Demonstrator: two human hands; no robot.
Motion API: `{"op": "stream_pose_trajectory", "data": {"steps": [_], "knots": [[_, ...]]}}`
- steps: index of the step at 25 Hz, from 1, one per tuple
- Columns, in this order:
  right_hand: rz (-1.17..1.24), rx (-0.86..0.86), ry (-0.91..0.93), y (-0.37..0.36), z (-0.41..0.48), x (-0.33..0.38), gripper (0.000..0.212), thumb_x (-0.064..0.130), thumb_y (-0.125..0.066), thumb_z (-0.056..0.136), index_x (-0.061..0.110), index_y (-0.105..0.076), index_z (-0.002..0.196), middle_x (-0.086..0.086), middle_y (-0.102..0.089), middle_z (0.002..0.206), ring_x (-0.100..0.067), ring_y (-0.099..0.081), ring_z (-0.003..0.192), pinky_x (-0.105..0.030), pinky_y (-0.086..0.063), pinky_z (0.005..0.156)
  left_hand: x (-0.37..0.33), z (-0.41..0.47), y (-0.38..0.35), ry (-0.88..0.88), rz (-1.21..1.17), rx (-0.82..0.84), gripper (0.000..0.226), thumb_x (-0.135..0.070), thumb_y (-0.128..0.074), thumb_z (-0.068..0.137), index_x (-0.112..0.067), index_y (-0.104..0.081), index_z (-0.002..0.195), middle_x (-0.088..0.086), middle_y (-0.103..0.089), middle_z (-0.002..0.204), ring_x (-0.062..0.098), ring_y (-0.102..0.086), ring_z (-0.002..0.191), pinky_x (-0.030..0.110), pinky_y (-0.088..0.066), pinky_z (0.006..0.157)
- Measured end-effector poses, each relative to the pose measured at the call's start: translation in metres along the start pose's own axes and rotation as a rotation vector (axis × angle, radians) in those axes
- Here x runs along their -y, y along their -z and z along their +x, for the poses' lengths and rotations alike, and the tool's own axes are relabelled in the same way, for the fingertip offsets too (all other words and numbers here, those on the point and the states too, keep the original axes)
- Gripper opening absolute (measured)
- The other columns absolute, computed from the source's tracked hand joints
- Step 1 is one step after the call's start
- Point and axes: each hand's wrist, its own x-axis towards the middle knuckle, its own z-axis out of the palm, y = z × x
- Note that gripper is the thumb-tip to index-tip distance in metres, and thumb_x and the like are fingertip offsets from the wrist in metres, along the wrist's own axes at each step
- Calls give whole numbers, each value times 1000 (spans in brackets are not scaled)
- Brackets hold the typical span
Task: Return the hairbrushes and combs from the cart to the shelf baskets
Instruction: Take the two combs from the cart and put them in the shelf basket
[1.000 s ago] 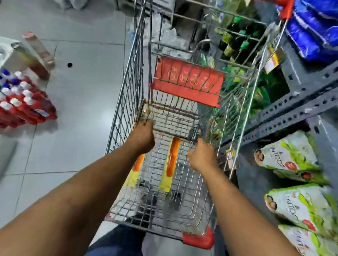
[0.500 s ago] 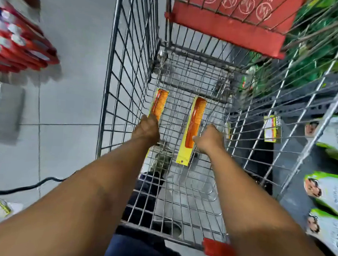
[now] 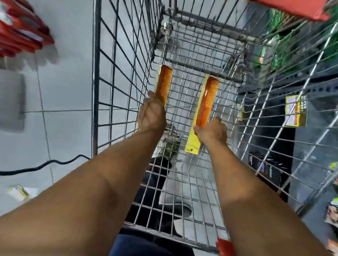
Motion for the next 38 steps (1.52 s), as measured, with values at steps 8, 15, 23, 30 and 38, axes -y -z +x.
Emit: {"op": "stream_pose_trajectory", "data": {"steps": [8, 15, 23, 30, 38], "knots": [[98, 39, 49, 17, -2, -7, 25, 26, -63, 88, 9, -62, 106, -14, -67, 104, -35, -63, 89, -32, -44, 65, 7, 5, 5, 59, -363, 213, 33, -30, -62, 89, -5, -61, 111, 17, -69, 107, 33, -65, 101, 41, -53, 87], [508, 85, 57, 48, -32, -15, 24, 29, -48, 96, 9, -58, 104, -8, -55, 84, -25, -52, 75, -30, -38, 61, -5, -19, 38, 300, -1057, 426, 19, 3, -44, 91, 5, -52, 109, 18, -65, 87, 30, -69, 62, 45, -59, 59], [743, 124, 116, 87, -105, -18, 23, 21, -51, 93, 6, -59, 108, -5, -60, 92, -21, -54, 90, -41, -48, 78, -10, -84, 82, 190, -1237, 512, 17, 10, -46, 88, 14, -54, 102, 29, -60, 88, 33, -68, 65, 38, -60, 57], [979, 185, 235, 140, -200, -45, 9, 15, -55, 88, 15, -58, 80, -7, -53, 79, -19, -50, 65, -28, -38, 56, -22, -157, 132, -29, -1397, 632, 24, 12, -38, 88, 7, -49, 109, 32, -63, 110, 37, -73, 79, 45, -60, 68], [1208, -52, 436, 193, -284, -106, 11, 11, -55, 85, 1, -59, 83, -21, -49, 78, -24, -43, 78, -40, -32, 66, -66, -254, 195, -341, -1443, 805, 32, 10, -35, 92, -2, -54, 115, 24, -74, 98, 38, -73, 88, 43, -62, 66]]}}
